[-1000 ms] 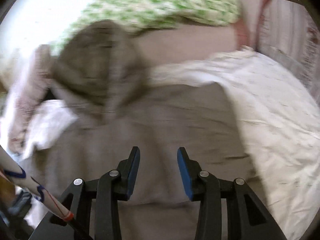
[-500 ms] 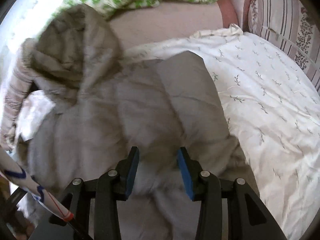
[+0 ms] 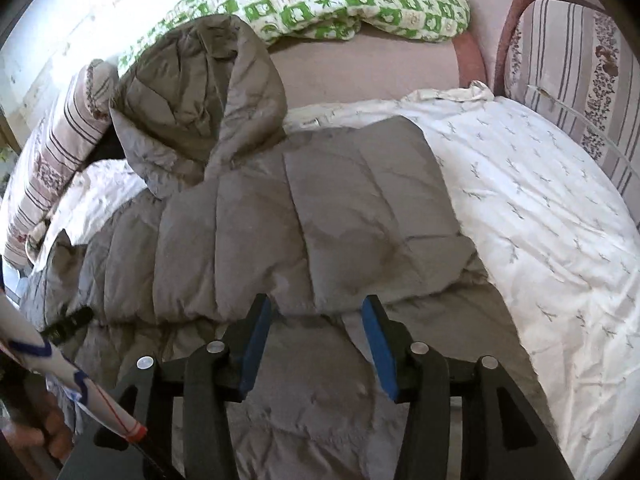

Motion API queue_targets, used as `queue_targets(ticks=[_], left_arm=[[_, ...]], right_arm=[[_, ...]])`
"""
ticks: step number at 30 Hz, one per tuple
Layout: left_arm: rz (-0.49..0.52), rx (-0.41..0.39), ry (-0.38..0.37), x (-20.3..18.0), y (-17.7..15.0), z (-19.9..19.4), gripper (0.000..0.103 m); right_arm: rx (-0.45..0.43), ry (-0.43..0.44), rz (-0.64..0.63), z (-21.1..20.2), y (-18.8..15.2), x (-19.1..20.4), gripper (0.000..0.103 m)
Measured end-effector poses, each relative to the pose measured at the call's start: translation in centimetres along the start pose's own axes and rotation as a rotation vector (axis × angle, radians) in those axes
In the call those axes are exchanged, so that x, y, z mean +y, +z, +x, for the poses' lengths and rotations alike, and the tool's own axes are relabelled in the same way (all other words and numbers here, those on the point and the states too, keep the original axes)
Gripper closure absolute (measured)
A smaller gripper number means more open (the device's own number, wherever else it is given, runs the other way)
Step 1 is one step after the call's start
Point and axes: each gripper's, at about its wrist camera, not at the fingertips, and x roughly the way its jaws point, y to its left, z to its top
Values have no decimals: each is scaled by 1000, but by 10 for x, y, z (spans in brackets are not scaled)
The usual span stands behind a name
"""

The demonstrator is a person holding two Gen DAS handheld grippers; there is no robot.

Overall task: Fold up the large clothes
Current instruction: 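Move the left tool to the other sleeve lying on the sheet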

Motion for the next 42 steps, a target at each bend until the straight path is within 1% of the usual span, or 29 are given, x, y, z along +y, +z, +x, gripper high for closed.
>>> queue_targets(ticks=[1, 2, 4, 7, 10, 12, 15, 18, 21, 23, 28, 30, 33, 35, 38, 42], left_arm=[[5, 8, 1, 0, -1, 4, 0], [11, 17, 1, 0, -1, 7, 0], [30, 19, 5, -2, -2, 12, 0], [44, 15, 7, -5, 0, 13, 0], [52, -20, -22, -4, 3, 4, 0], [49, -63, -48, 1, 9, -8, 0], [12, -116, -62, 19, 17, -21, 0], [-55, -161, -44, 51, 29, -31, 0], [-131, -170, -22, 87, 39, -32, 0], [-181, -168, -2, 114, 44, -29, 0], [-282, -149, 80, 190, 44, -15, 0], [-330, -143, 107, 224, 41, -10, 0], [-386, -124, 131, 265, 38, -1, 0], [-409, -113, 147, 284, 36, 6, 0], [-462, -88, 131, 313, 36, 17, 0], [-538, -87, 69, 339, 35, 22, 0]], right_arm=[[-1, -4, -1, 4, 0, 1, 52], [19, -12, -6, 11, 0, 2, 52], [65, 0, -19, 25, -2, 5, 52], [136, -24, -9, 40, -7, 3, 52], [125, -27, -33, 38, -7, 6, 52], [111, -6, -35, 34, -7, 9, 52], [127, -10, -64, 39, -11, 14, 45], [131, -24, -82, 42, -13, 16, 44], [134, -15, -80, 42, -15, 15, 42], [138, -17, -92, 45, -16, 16, 41], [141, -23, -137, 47, -18, 24, 30], [143, -39, -159, 49, -19, 28, 28], [140, -64, -190, 52, -21, 34, 26], [142, -60, -186, 53, -20, 33, 26], [146, -46, -174, 54, -19, 30, 25], [148, -43, -173, 56, -18, 31, 24]])
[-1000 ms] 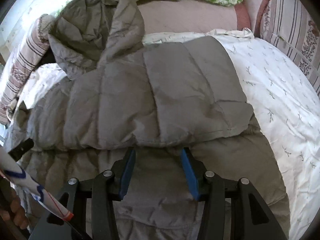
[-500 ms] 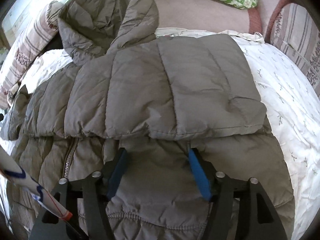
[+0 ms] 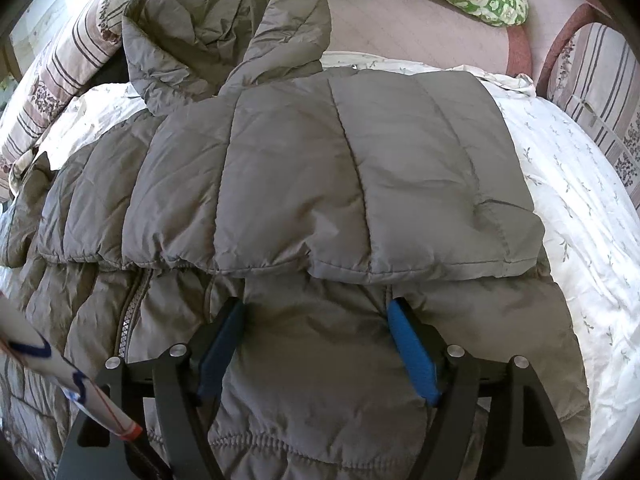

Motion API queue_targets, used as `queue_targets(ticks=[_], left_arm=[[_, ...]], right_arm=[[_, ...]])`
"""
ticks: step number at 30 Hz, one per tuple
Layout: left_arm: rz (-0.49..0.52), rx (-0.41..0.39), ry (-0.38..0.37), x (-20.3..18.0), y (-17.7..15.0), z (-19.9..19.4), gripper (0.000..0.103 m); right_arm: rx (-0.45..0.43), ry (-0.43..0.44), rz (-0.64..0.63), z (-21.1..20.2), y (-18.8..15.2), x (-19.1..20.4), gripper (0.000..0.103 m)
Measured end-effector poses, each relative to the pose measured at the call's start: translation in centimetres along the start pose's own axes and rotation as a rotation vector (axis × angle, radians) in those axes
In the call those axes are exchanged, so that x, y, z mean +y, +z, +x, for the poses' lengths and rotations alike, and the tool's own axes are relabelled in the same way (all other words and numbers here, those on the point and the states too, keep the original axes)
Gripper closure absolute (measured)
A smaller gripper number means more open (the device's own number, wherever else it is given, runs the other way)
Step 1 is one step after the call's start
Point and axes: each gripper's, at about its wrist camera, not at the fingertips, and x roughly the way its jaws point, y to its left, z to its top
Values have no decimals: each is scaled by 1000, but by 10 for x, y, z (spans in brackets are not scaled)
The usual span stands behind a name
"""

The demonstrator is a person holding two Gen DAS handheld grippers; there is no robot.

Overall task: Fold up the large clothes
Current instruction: 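Move the left tool to the other sleeve lying on the sheet, then grasp the sleeve cuff with the left tool and lift it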

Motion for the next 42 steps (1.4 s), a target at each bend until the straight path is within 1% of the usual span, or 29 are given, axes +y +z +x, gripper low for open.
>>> queue_targets(ticks=[3, 5, 7, 10, 11, 13, 14, 15, 16, 17, 18, 21, 26, 27, 28, 29, 30, 31, 35, 37, 40, 42], left_arm=[[-59, 1, -47, 17, 10, 2, 0], [-90, 1, -62, 26, 15, 4, 0], [-136, 5, -85, 40, 20, 7, 3], [-206, 3, -120, 59, 28, 12, 11], [-233, -2, -139, 65, 30, 14, 17], [-294, -12, -204, 77, 34, 17, 18], [-311, -17, -245, 79, 37, 19, 23], [-317, -13, -269, 80, 39, 22, 30], [-319, -2, -284, 79, 41, 27, 33], [-319, 3, -282, 78, 42, 31, 35], [-314, -9, -273, 77, 43, 34, 36], [-285, -36, -255, 71, 45, 38, 36], [-293, -79, -250, 70, 50, 49, 36], [-291, -89, -240, 67, 51, 49, 43], [-289, -94, -225, 66, 52, 49, 51], [-285, -89, -214, 64, 53, 51, 74], [-286, -70, -224, 64, 53, 54, 86], [-290, -67, -227, 64, 52, 55, 86], [-276, -98, -202, 57, 52, 42, 90], [-260, -129, -202, 49, 54, 27, 90], [-200, -191, -213, 27, 59, -3, 90], [-163, -230, -229, 12, 60, -24, 90]], right_arm=[[1, 4, 1, 0, 0, -1, 24], [1, 11, 5, 0, 0, -1, 24], [2, 15, 7, 0, 0, -2, 23], [1, 19, 11, 0, 1, -2, 23], [0, 19, 12, 0, 0, -2, 23], [-1, 19, 12, -1, 0, -2, 23], [-1, 18, 11, -1, 0, -2, 23], [-1, 18, 10, -1, 0, -2, 23], [-1, 17, 10, -1, 0, -2, 23], [-1, 18, 10, -1, 0, -2, 23], [-1, 19, 11, -1, 0, -2, 23], [-1, 17, 10, -1, 0, -2, 23], [-1, 11, 3, -1, 0, -1, 23], [-1, 10, 2, -1, 0, -1, 23], [0, 10, 2, -1, 0, -1, 23], [0, 10, 2, 0, 0, -1, 23], [0, 10, 1, 0, 0, -1, 23], [0, 11, 2, 0, 0, -1, 23], [-1, 20, 9, 0, 0, -2, 23], [-2, 23, 12, -1, 0, -3, 23], [-6, 40, 27, -4, 2, -5, 24], [-11, 64, 59, -9, 4, -11, 25]])
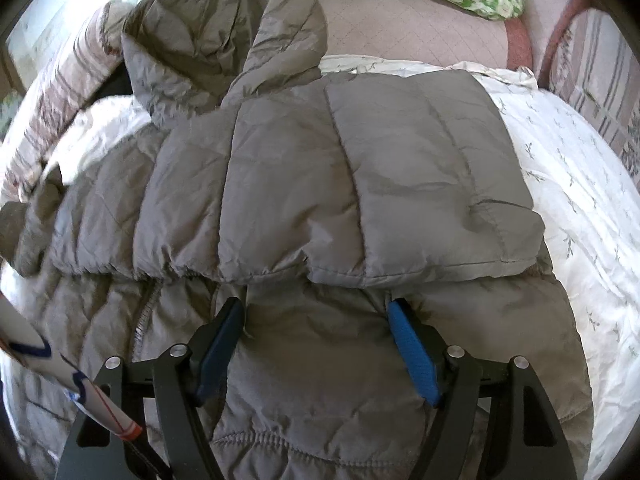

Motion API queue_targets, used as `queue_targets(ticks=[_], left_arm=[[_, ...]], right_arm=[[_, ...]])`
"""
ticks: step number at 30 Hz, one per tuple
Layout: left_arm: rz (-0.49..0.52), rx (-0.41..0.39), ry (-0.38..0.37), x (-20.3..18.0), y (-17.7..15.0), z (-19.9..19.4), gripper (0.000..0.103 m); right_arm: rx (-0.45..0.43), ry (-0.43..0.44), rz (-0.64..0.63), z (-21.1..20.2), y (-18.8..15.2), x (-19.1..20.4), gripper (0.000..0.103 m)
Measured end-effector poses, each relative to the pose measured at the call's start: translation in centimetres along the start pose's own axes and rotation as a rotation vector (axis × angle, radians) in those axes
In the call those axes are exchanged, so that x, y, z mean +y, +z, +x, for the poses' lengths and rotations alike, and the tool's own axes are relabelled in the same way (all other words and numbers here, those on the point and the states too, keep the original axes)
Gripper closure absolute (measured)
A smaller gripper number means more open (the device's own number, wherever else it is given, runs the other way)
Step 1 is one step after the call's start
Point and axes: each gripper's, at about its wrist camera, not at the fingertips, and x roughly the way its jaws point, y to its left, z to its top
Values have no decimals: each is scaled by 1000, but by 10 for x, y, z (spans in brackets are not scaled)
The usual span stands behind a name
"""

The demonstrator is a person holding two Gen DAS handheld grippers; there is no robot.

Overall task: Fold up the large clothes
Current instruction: 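Grasp the sleeve cuff with the left tool and lift it, then carry the held sleeve across the jacket body with the left tool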

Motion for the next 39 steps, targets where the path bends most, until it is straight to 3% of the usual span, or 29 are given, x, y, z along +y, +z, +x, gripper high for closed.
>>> queue_targets(ticks=[7, 13, 17, 20, 24, 28, 31, 34, 36, 39], left_arm=[[119, -80, -157, -76, -1, -68, 91], [295, -66, -291, -156, -40, -103, 91], [467, 23, -389, -219, -102, -107, 91], [617, 102, -409, -255, -161, -98, 91], [804, 269, -382, -282, -254, -66, 91], [928, 369, -287, -287, -315, -37, 90], [963, 362, -256, -291, -321, -41, 87], [942, 387, -277, -292, -316, -48, 74], [928, 398, -316, -295, -312, -61, 52], [884, 363, -356, -293, -292, -92, 48]], right_arm=[[-94, 21, 77, -31, 5, -19, 25], [-130, 44, 128, -43, 9, -29, 25], [-148, 60, 146, -48, 11, -32, 25], [-159, 70, 146, -51, 12, -32, 25], [-166, 86, 150, -52, 13, -31, 25], [-167, 114, 162, -52, 14, -30, 25], [-157, 151, 173, -51, 15, -27, 24], [-163, 196, 189, -53, 15, -24, 24], [-165, 237, 198, -55, 15, -20, 24], [-168, 283, 199, -59, 14, -14, 24]])
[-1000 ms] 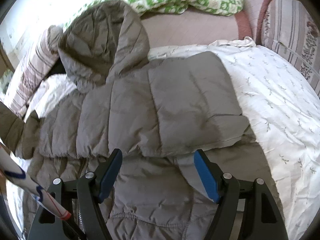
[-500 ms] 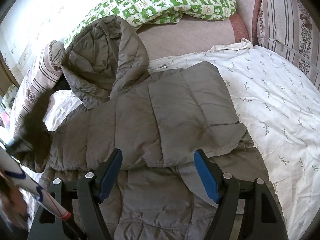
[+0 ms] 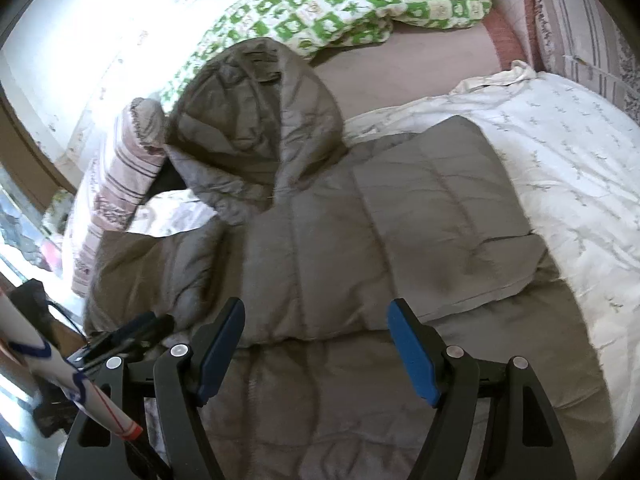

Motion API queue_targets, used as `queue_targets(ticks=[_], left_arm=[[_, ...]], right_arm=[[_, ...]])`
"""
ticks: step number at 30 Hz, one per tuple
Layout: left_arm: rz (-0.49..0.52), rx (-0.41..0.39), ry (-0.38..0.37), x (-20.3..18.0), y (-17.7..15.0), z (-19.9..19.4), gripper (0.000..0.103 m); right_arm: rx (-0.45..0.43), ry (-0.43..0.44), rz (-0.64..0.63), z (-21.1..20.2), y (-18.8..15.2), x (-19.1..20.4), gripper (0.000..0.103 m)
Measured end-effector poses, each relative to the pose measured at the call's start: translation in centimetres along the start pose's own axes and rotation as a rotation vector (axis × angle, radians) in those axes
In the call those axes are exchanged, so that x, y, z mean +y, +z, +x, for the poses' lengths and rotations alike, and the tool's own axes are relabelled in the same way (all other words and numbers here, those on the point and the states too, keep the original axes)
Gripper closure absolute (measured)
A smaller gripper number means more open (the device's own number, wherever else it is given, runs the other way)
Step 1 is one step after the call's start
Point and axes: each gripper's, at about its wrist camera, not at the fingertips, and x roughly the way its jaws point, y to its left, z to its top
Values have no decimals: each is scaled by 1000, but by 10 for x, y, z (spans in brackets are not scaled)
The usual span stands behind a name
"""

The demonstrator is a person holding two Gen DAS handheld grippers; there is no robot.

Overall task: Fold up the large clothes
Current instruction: 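Carry the held sleeve across the jacket body with the left tool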

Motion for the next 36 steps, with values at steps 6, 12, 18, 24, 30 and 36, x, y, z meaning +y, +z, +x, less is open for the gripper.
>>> queue_targets(ticks=[6, 12, 18, 24, 30, 36], left_arm=[[-144, -208, 107, 39, 7, -87, 22], [-331, -313, 463, 131, -1, -96, 22], [-525, -170, 318, 188, -8, -56, 22], [-432, -45, 291, 172, -7, -21, 22], [-400, -32, 283, 161, -2, -13, 22], [-413, -28, 266, 166, 1, -11, 22]], right_arm=[[13, 80, 14, 2, -5, 10, 26], [93, 239, 82, 18, -13, 16, 39], [136, 326, 185, 37, -18, 22, 44], [162, 312, 243, 72, -17, 45, 44], [156, 203, 274, 106, -4, 49, 48], [149, 213, 288, 116, 2, 42, 84]])
